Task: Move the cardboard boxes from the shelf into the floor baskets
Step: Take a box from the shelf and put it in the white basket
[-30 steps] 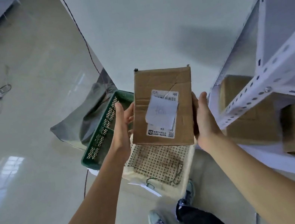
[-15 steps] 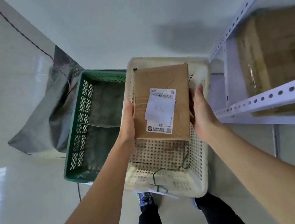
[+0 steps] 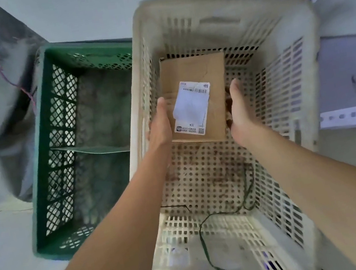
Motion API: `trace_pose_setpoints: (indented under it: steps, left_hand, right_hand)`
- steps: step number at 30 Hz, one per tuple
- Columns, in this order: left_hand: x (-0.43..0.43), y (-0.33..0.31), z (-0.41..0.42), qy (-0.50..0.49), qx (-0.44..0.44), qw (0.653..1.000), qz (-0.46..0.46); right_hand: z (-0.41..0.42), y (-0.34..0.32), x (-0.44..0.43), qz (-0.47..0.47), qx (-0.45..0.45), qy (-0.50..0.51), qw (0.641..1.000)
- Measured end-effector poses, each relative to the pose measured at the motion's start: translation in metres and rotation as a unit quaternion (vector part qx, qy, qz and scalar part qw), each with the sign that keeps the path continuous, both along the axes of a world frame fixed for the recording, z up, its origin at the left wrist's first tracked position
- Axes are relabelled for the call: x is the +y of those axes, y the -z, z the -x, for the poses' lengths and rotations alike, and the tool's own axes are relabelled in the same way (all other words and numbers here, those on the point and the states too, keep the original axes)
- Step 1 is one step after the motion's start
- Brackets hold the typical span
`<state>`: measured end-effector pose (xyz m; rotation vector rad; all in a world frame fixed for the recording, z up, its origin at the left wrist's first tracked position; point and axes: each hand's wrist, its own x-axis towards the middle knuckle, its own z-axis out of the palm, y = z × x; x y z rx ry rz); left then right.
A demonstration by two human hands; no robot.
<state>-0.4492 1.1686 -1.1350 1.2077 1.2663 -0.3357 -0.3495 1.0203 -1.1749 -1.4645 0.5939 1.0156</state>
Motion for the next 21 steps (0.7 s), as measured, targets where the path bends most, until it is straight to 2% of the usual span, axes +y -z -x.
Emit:
trace_pose_setpoints:
  steps: [5, 8, 15, 19, 21]
  left_hand:
    - [0.003, 0.057, -0.023, 0.057, -0.014, 0.995, -0.082]
    - [0.006, 0.084, -0.031, 0.065, -0.025, 0.990, -0.125]
    - [-0.009, 0.111, -0.023, 0.106, -0.079, 0.969, -0.209]
    - [-0.025, 0.119, -0.018, 0.155, -0.056, 0.946, -0.280]
    - [-0.029, 0.123, -0.017, 0.161, -0.040, 0.945, -0.282]
  right_hand:
    - [-0.027, 0.066, 0.018, 0.022, -0.012, 0.025, 0.999]
    - [-0.035, 0.087, 0.032, -0.002, -0.006, 0.023, 1.000]
    - [-0.027, 0.116, 0.048, -0.032, -0.012, 0.030, 0.999]
    - [-0.022, 0.122, 0.046, -0.046, -0.025, 0.039, 0.998]
    - [-0.019, 0.124, 0.046, -0.046, -0.033, 0.031, 0.998]
